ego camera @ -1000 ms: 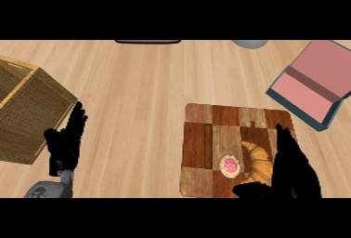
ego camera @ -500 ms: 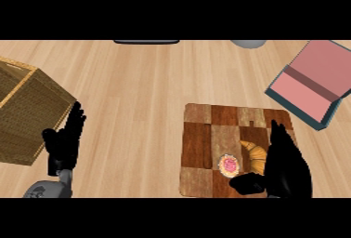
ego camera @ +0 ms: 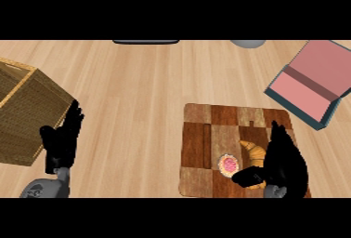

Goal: Pick the croissant from the cutting board and place it in the cardboard box

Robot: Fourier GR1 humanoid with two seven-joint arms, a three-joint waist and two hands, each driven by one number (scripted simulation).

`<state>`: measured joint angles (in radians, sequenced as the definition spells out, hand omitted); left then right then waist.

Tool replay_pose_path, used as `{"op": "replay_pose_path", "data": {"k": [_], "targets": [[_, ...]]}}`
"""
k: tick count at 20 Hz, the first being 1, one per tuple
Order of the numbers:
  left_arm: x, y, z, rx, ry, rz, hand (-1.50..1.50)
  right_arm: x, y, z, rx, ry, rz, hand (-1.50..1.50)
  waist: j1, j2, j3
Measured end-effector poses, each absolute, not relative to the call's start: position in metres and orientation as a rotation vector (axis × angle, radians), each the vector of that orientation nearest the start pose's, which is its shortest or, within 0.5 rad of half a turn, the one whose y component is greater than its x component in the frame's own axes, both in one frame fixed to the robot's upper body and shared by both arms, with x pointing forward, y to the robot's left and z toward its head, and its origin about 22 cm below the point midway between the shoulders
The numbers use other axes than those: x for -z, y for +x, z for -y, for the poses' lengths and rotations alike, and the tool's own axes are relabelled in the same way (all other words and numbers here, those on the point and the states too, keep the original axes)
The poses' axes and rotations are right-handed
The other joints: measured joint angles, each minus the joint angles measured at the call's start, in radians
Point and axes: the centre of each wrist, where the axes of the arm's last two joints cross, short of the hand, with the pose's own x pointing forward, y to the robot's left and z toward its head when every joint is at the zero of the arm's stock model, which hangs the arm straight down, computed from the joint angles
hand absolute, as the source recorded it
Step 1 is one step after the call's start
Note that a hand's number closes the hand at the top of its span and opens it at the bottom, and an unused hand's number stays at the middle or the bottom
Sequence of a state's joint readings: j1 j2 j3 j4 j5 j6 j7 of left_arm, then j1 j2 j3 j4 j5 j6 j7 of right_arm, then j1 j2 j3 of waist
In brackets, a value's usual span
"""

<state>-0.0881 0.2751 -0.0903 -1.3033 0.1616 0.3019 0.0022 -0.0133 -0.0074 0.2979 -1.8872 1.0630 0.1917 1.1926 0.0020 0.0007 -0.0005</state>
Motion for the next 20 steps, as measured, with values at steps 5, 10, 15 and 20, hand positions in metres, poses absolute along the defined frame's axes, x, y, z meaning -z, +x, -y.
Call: {"op": "replay_pose_path", "data": {"k": [5, 10, 15, 20], "targets": [[0.024, 0.263, -0.278, -0.064, 0.307, 1.381, 0.0, -0.067, 0.227, 0.165, -0.482, -0.996, 0.649, -1.5, -0.001, 0.0, 0.0], [0.028, 0.26, -0.281, -0.055, 0.308, 1.386, 0.0, -0.06, 0.228, 0.166, -0.494, -0.993, 0.626, -1.5, -0.001, 0.0, 0.0], [0.03, 0.258, -0.276, -0.056, 0.306, 1.384, 0.0, -0.046, 0.231, 0.169, -0.515, -0.991, 0.596, -1.5, -0.001, -0.001, 0.0], [0.033, 0.262, -0.278, -0.064, 0.308, 1.383, 0.0, -0.042, 0.233, 0.175, -0.512, -0.984, 0.582, -1.5, -0.002, -0.001, 0.0]]}}
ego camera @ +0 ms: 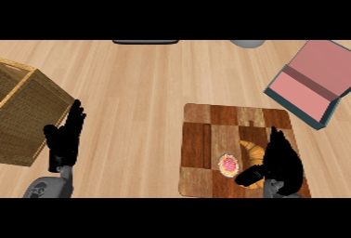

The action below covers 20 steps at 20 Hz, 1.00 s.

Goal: Pick the croissant from the cutting board and place it in the cardboard box

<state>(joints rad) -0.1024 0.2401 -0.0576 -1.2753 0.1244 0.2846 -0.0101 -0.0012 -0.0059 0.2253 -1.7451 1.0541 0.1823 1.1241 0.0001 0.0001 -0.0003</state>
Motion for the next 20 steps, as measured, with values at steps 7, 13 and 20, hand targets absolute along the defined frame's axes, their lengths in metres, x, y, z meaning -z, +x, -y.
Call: {"op": "replay_pose_path", "data": {"k": [7, 13, 20], "targets": [[0.029, 0.261, -0.276, -0.063, 0.308, 1.379, 0.0, -0.025, 0.239, 0.179, -0.513, -0.979, 0.55, -1.5, 0.001, 0.0, 0.0], [0.027, 0.263, -0.277, -0.061, 0.304, 1.382, 0.0, -0.014, 0.247, 0.176, -0.534, -0.973, 0.563, 1.5, 0.001, -0.001, 0.0], [0.028, 0.261, -0.277, -0.063, 0.302, 1.384, 0.0, -0.014, 0.255, 0.175, -0.555, -1.065, 0.622, 1.5, 0.001, -0.002, -0.001]]}}
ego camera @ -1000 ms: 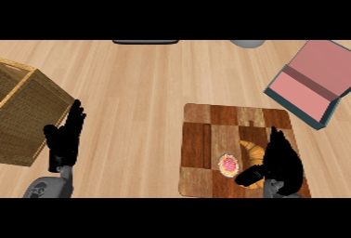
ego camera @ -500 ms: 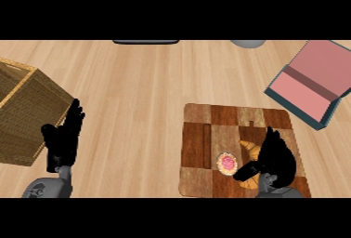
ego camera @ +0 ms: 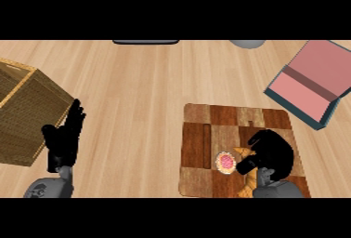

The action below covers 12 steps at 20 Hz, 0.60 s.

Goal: Pick the croissant from the cutting board and place it in the cardboard box

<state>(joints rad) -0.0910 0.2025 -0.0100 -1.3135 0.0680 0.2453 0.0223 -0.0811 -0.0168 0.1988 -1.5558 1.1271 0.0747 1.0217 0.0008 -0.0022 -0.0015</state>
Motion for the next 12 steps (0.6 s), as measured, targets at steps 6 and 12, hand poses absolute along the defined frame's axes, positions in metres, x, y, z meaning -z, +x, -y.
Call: {"op": "replay_pose_path", "data": {"k": [6, 12], "targets": [[0.034, 0.264, -0.272, -0.063, 0.306, 1.383, 0.0, -0.014, 0.255, 0.161, -0.638, -1.08, 0.681, 1.5, 0.0, 0.001, 0.0], [0.025, 0.266, -0.272, -0.056, 0.288, 1.391, 0.0, -0.026, 0.278, 0.132, -0.876, -0.994, 0.838, 1.5, 0.011, 0.003, 0.001]]}}
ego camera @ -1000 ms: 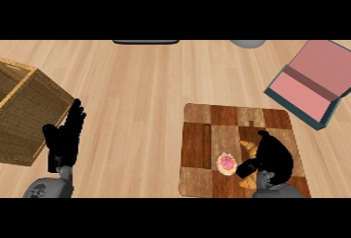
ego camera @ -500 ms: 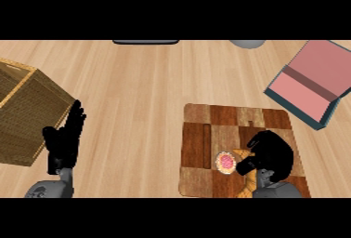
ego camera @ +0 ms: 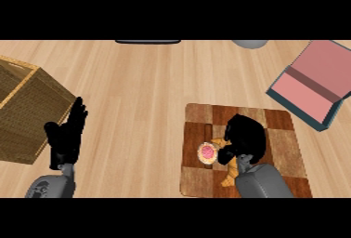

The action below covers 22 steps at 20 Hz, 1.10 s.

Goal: Pick the croissant from the cutting board and place it in the cardboard box

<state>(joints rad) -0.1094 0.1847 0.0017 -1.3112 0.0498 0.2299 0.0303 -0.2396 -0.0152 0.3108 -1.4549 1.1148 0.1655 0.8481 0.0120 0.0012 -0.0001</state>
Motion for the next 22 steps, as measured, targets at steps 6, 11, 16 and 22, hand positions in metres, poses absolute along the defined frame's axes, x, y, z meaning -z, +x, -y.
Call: {"op": "replay_pose_path", "data": {"k": [6, 11, 16, 22], "targets": [[0.03, 0.257, -0.275, -0.054, 0.297, 1.384, 0.0, -0.057, 0.28, 0.112, -0.949, -1.033, 0.978, 1.5, -0.007, -0.002, 0.0], [0.035, 0.261, -0.28, -0.064, 0.31, 1.38, 0.0, -0.114, 0.269, 0.099, -0.903, -1.09, 1.122, 1.5, -0.016, -0.003, 0.0], [0.03, 0.26, -0.281, -0.064, 0.319, 1.378, 0.0, -0.171, 0.251, 0.109, -0.797, -1.153, 1.257, 1.5, -0.018, -0.006, 0.0], [0.031, 0.258, -0.274, -0.068, 0.312, 1.38, 0.0, -0.21, 0.254, 0.138, -0.711, -1.249, 1.289, 1.5, -0.014, -0.004, -0.001]]}}
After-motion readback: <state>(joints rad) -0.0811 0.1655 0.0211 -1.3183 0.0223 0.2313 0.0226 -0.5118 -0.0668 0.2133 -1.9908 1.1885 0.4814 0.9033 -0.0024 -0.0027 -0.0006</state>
